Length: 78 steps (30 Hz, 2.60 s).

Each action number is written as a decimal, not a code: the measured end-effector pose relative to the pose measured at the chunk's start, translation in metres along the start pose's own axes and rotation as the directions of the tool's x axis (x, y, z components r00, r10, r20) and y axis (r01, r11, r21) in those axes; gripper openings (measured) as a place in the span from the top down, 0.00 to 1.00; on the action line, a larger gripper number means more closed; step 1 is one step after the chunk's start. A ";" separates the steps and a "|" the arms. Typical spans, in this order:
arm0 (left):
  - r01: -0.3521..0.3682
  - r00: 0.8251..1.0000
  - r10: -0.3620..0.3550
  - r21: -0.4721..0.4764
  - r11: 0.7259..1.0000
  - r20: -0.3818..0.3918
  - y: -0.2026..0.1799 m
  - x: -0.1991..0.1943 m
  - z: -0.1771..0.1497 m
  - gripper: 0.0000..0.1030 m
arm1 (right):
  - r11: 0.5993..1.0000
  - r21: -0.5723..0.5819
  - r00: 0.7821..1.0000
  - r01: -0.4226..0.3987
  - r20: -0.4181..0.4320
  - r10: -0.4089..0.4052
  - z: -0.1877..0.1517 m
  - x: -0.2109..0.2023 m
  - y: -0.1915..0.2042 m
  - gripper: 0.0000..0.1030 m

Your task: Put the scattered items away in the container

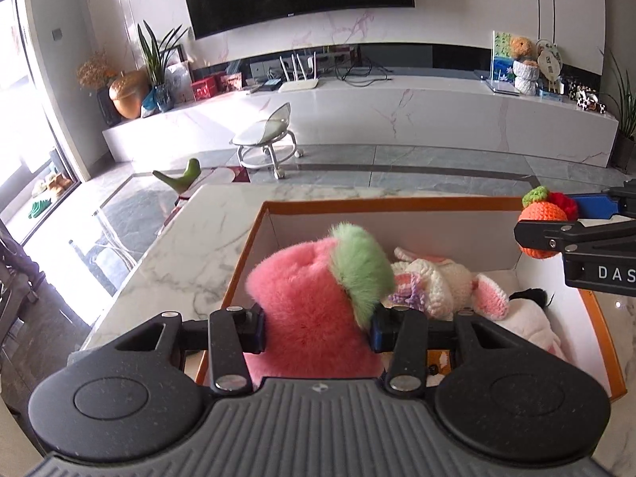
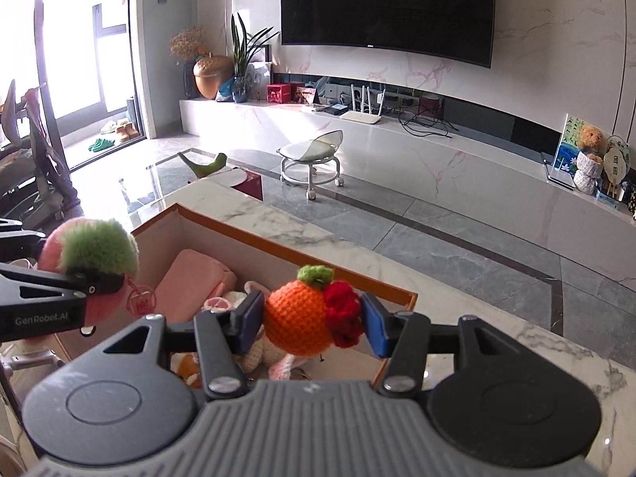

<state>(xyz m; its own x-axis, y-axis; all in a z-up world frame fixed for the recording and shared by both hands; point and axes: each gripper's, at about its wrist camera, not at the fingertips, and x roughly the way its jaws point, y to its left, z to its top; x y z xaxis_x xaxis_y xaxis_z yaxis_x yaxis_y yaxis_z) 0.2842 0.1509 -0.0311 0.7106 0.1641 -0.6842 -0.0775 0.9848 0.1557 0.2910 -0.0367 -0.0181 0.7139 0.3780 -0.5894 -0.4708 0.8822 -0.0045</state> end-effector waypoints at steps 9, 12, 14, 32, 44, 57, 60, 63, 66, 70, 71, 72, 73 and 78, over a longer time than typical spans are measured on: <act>-0.017 0.993 0.014 -0.023 1.000 -0.117 0.006 0.025 -0.010 0.50 | 1.000 -0.018 0.995 0.026 -0.091 -0.028 -0.002 0.054 -0.001 0.46; -0.026 0.991 0.023 -0.023 0.999 -0.130 0.006 0.027 -0.011 0.50 | 0.998 -0.035 0.994 0.044 -0.102 -0.047 -0.004 0.061 0.000 0.46; -0.033 0.990 0.029 -0.023 0.999 -0.138 0.007 0.028 -0.012 0.51 | 0.998 -0.036 0.993 0.050 -0.106 -0.054 -0.005 0.064 0.000 0.46; -0.063 0.992 0.060 -0.023 0.998 -0.107 0.000 0.026 -0.010 0.27 | 0.995 -0.064 0.987 0.083 -0.131 -0.091 -0.011 0.081 0.003 0.45; -0.049 0.994 0.046 -0.029 0.998 -0.094 -0.003 0.026 -0.010 0.27 | 0.995 -0.066 0.987 0.081 -0.131 -0.089 -0.010 0.077 0.005 0.39; -0.021 0.996 0.016 -0.059 0.998 -0.082 -0.005 0.019 -0.010 0.27 | 0.997 -0.044 0.991 0.067 -0.113 -0.071 -0.009 0.065 0.006 0.29; -0.015 0.997 0.010 -0.063 0.998 -0.076 -0.008 0.014 -0.010 0.27 | 0.997 -0.045 0.992 0.065 -0.101 -0.070 -0.007 0.056 0.008 0.30; 0.000 0.998 -0.005 -0.069 0.998 -0.069 -0.010 0.007 -0.010 0.27 | 0.997 -0.047 0.994 0.067 -0.088 -0.070 -0.004 0.046 0.009 0.30; 0.012 0.998 -0.017 -0.078 0.997 -0.055 -0.012 -0.003 -0.010 0.27 | 0.996 -0.046 0.995 0.072 -0.072 -0.075 -0.001 0.034 0.010 0.30; 0.025 0.999 -0.028 -0.079 0.997 -0.035 -0.016 -0.019 -0.011 0.27 | 0.996 -0.028 0.995 0.081 -0.048 -0.082 -0.002 0.012 0.012 0.30; 0.028 0.999 -0.031 -0.080 0.996 -0.030 -0.017 -0.023 -0.012 0.27 | 0.996 -0.023 0.996 0.081 -0.043 -0.081 -0.002 0.006 0.012 0.30; 0.031 0.999 -0.033 -0.080 0.996 -0.024 -0.018 -0.028 -0.012 0.27 | 0.997 -0.019 0.996 0.080 -0.038 -0.081 -0.003 0.000 0.014 0.29; 0.034 0.999 -0.035 -0.081 0.996 -0.019 -0.019 -0.032 -0.013 0.27 | 0.997 -0.015 0.996 0.080 -0.033 -0.080 -0.004 -0.006 0.015 0.29; 0.051 0.999 -0.051 -0.087 0.995 0.003 -0.023 -0.052 -0.017 0.26 | 0.997 0.005 0.997 0.078 -0.010 -0.078 -0.009 -0.036 0.021 0.27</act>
<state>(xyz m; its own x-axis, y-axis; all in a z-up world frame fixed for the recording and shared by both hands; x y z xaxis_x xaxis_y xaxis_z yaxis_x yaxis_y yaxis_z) 0.2369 0.1211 -0.0111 0.7158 0.1133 -0.6890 -0.1018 0.9931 0.0576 0.2501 -0.0343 -0.0043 0.7434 0.3050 -0.5952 -0.4110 0.9104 -0.0469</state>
